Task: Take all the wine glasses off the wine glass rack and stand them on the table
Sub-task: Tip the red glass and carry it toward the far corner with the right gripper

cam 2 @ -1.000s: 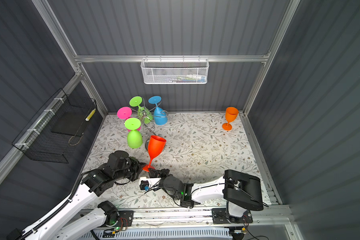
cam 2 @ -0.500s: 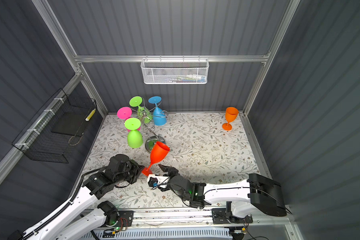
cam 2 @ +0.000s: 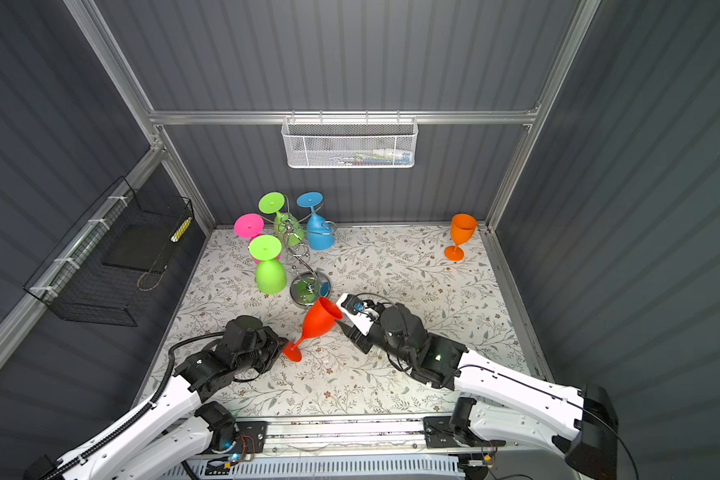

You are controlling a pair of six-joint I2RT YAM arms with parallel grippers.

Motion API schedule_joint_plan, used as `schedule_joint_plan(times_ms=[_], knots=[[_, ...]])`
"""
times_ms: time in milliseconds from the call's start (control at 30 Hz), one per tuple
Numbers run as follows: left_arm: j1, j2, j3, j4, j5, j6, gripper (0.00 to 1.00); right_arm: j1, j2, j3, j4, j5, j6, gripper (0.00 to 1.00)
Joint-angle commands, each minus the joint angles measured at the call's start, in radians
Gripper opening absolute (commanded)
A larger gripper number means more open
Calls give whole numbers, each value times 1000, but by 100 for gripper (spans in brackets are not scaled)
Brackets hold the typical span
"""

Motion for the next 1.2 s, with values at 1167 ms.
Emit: schedule_joint_plan(times_ms=[1167], knots=[[137,402,-264,1076,346,103,0,-133,434,529,-523,-283,610,39]])
